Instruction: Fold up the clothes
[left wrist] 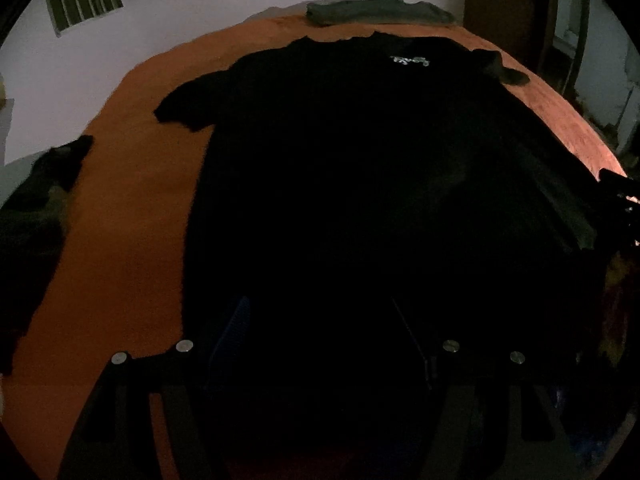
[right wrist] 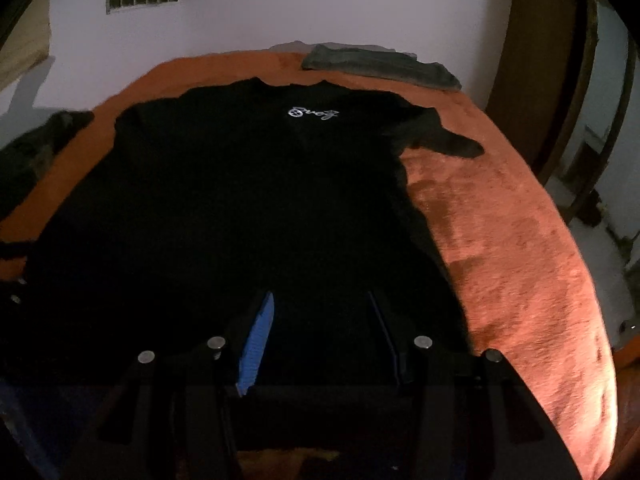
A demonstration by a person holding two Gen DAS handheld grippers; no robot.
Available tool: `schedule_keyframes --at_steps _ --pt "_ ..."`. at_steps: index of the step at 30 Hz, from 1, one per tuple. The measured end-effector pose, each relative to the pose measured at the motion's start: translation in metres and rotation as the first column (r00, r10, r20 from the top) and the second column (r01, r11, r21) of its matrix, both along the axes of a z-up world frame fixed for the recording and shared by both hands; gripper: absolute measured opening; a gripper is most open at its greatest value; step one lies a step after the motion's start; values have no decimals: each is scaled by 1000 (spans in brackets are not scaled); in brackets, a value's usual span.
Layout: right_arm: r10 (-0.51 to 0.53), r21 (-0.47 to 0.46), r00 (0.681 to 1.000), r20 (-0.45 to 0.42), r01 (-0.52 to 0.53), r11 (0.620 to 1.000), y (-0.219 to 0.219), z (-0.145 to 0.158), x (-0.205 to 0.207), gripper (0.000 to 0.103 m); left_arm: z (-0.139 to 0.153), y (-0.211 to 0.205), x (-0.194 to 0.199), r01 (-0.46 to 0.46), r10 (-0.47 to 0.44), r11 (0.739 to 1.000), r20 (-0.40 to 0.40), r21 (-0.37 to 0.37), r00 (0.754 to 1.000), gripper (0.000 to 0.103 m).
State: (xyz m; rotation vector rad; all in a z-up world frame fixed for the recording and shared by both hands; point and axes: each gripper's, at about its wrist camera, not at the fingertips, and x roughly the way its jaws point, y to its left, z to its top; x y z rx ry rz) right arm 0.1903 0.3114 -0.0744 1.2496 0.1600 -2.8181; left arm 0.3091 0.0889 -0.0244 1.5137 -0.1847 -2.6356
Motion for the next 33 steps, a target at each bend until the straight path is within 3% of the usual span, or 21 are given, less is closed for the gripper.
schedule_keyframes --at_steps 3,6,8,10,14,17,19,21,24,26,27,29,32,33 --pt "-30 4 999 9 30 1000 10 4 4 47 0 1 16 14 -8 997 76 -72 997 72" --pt "-50 -10 998 -35 50 999 17 12 5 49 -10 5 39 66 -44 991 175 -119 984 72" --pt "-48 -37 999 8 48 998 22 7 -2 61 -14 7 56 105 -77 987 205 -124 976 72" --pt "-44 -34 997 69 47 998 25 -3 -5 61 -10 9 65 130 -104 983 189 -132 976 72" --pt "-51 56 983 177 42 998 26 -25 -1 61 11 0 71 94 -84 991 110 -92 990 72" --pt "-127 25 975 182 124 992 39 -18 18 61 9 -14 68 34 -34 999 179 4 983 72" --pt "-184 -41 932 313 207 977 55 -31 37 61 -1 -18 69 27 -30 1000 243 16 970 72" --pt "-224 -99 860 458 300 949 71 -46 56 61 -1 -20 72 27 -30 1000 275 15 961 72" --pt "-244 -175 890 384 330 928 85 -23 88 62 3 -23 79 27 -30 1000 311 13 950 72" --pt "-233 -146 929 288 283 948 80 -3 106 62 5 -25 83 28 -30 1000 334 11 942 72" --pt "-238 -119 930 279 279 953 77 -1 110 62 7 -26 85 28 -30 1000 346 10 938 72" --pt "-249 -74 914 320 286 955 69 -2 121 62 9 -28 89 29 -30 1000 369 9 929 72" --pt "-243 -39 856 456 292 956 53 -9 146 62 13 -32 95 29 -30 1000 403 6 915 72" --pt "-234 -33 854 464 281 959 50 -5 150 62 14 -33 97 30 -29 1000 414 6 910 72"
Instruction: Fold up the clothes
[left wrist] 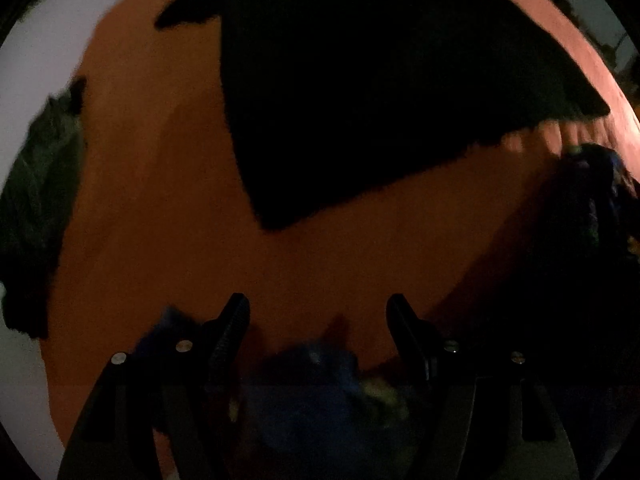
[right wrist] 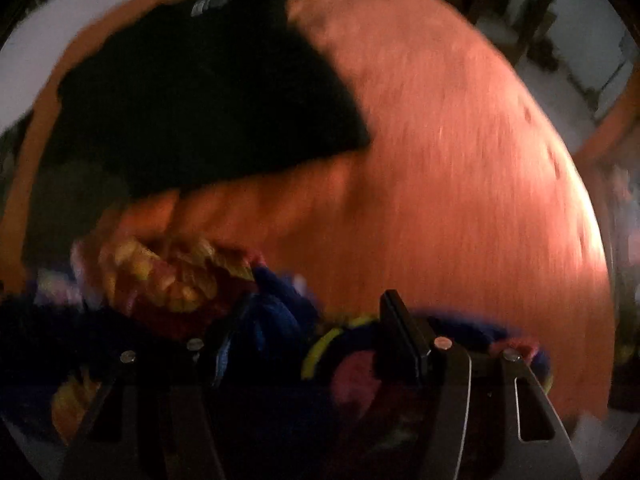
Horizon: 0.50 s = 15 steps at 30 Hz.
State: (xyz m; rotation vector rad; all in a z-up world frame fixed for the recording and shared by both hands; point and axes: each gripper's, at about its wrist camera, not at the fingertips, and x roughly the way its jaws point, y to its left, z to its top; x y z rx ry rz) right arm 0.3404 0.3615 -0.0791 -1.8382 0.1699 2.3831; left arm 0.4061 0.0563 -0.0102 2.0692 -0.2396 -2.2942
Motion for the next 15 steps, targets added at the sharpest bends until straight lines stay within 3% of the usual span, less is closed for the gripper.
schedule_keyframes --at_steps 4,9,11,15 --pt "64 20 998 -9 -63 998 -8 23 9 61 -1 -16 -2 -53 53 999 64 -1 997 72" --pt "143 46 990 -18 -142 989 -18 53 20 61 25 -25 -28 -105 106 994 -62 24 992 72" --pt "149 62 987 -58 -146 987 -15 65 6 61 33 -25 -40 -111 116 992 -103 53 988 74" --pt "141 59 986 -94 -135 989 1 70 -41 61 20 -40 -83 -128 141 983 -93 134 986 76"
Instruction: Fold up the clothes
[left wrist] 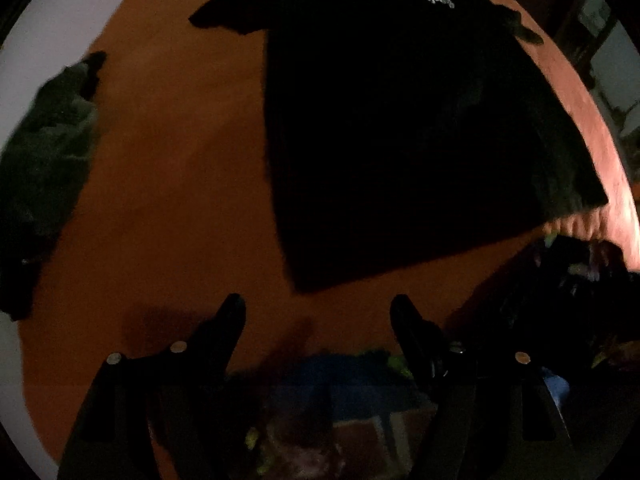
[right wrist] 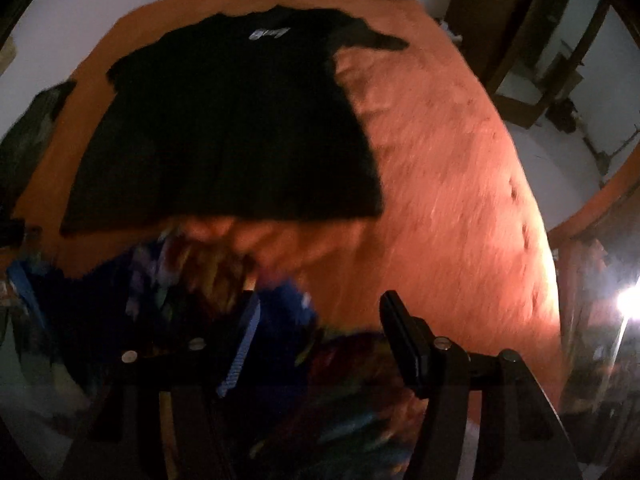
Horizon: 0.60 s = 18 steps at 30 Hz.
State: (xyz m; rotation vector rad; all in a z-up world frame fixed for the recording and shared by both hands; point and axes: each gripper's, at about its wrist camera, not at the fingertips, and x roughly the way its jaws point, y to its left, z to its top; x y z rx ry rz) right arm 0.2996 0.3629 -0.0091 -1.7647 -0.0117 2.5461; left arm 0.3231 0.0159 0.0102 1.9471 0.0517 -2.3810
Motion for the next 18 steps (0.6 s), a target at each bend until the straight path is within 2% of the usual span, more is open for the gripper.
schedule_keyframes --at_steps 2,5,8,10,12,14,15,16,17,18 --pt "-7 -10 1000 -4 7 1000 10 -3 -27 62 -15 -10 -19 -21 21 1000 7 12 1000 76" --pt "2 -20 1000 -20 -2 1000 28 -23 -74 62 -32 -27 -40 -80 80 996 -5 30 997 76" --pt "-6 -68 999 -36 3 998 47 -50 -106 62 -52 -48 -60 -173 174 985 -46 15 984 76" --pt "-33 -128 999 -30 29 991 56 -67 -114 62 -70 -60 -66 -200 200 979 -11 31 980 76" --pt "-51 -167 999 4 51 985 63 -86 -115 49 -79 -62 -68 -189 189 981 0 34 982 76" --pt "-57 -181 997 41 64 981 68 -104 -110 14 -80 -59 -73 -160 160 987 -5 14 987 76" --pt "-57 -184 997 52 66 981 70 -110 -106 11 -79 -59 -75 -158 158 987 -7 11 987 75" --pt "-55 -196 998 39 61 979 72 -109 -102 8 -77 -59 -76 -156 156 988 -18 9 988 68" --pt "-52 -205 998 31 57 977 73 -106 -99 5 -75 -59 -75 -154 154 988 -36 9 987 46" --pt "-48 -214 999 27 52 975 74 -102 -96 5 -73 -60 -74 -155 155 988 -38 10 987 37"
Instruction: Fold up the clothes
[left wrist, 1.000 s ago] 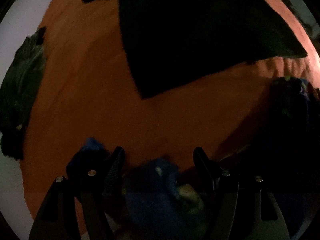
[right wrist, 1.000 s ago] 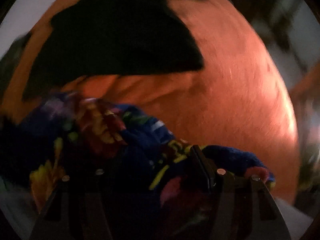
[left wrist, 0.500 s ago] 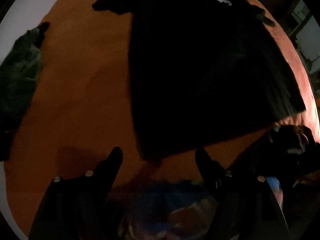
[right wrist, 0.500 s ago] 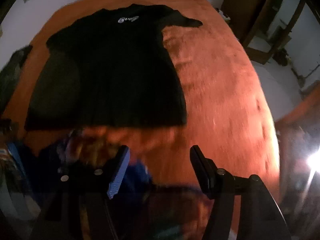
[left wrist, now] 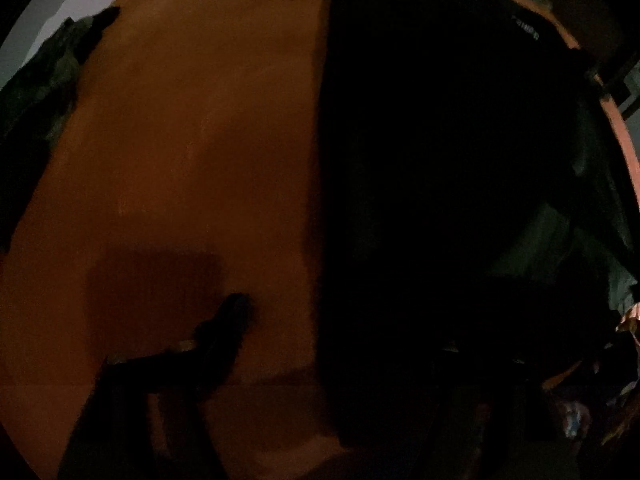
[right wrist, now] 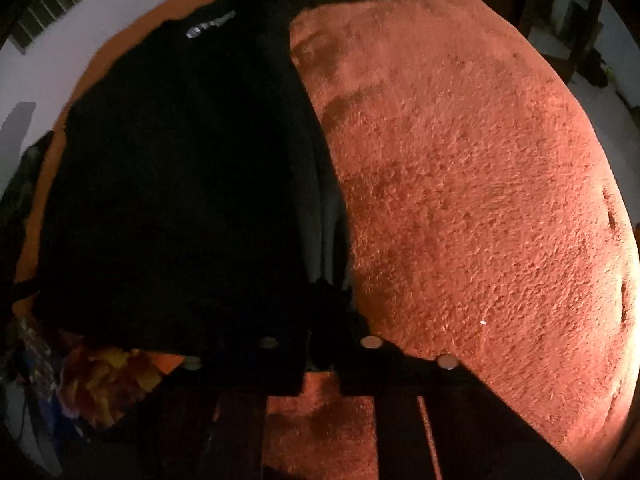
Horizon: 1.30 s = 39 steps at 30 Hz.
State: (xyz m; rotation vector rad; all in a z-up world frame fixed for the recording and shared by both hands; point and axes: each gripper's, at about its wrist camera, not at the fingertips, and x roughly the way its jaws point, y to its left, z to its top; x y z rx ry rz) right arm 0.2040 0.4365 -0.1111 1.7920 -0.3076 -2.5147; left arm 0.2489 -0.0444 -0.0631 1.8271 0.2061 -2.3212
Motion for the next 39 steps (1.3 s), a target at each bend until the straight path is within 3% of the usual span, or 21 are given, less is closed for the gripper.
schedule_keyframes --at_steps 2,7,12,15,18,19,20,22,24,25,26,27,28,29,33,37,39 --pt "6 -4 1000 4 -6 1000 2 9 8 4 0 -3 1 -5 5 1000 19 7 1000 3" --pt "-10 -8 999 32 10 1000 15 28 29 4 0 -12 3 -18 16 1000 67 23 998 1" --pt "-34 -45 996 80 38 998 32 10 31 0 0 -21 5 -32 27 999 115 40 993 1" --pt "-72 -104 993 92 81 991 42 3 30 0 5 -27 -1 -57 50 995 89 80 995 5" --pt "-69 -119 995 70 77 990 41 6 28 2 11 -34 -7 -83 77 989 55 126 996 31" --pt "-62 -124 996 58 69 990 38 8 27 8 13 -36 -10 -91 86 986 45 141 995 41" --pt "-54 -129 997 46 60 990 36 10 26 23 15 -38 -12 -99 95 983 34 157 995 46" --pt "-42 -140 999 26 45 989 30 14 26 47 14 -37 -14 -88 85 981 26 174 996 47" --pt "-32 -152 999 16 34 988 26 15 28 47 13 -32 -14 -60 58 985 16 160 998 42" --pt "-24 -150 1000 15 26 988 24 15 28 47 12 -30 -13 -44 42 990 16 134 999 14" --pt "-16 -146 1000 14 18 989 21 15 29 40 12 -26 -14 -26 24 995 21 98 999 0" --pt "-5 -133 1000 18 7 991 19 15 29 32 11 -25 -13 -17 15 997 22 77 1000 0" --pt "7 -117 1000 25 -4 993 16 14 29 12 12 -25 -12 -22 21 998 19 64 1000 0" --pt "0 -105 999 34 3 995 16 13 29 0 13 -27 -11 -34 33 998 21 49 999 0" --pt "-42 -58 998 47 45 997 18 18 34 0 18 -47 -8 -113 111 993 53 40 992 0" --pt "-38 -69 999 28 40 997 16 23 35 0 16 -63 -10 -174 166 970 61 168 984 2" --pt "-41 -97 999 21 42 994 17 23 33 2 15 -61 -15 -156 146 964 63 214 987 13"
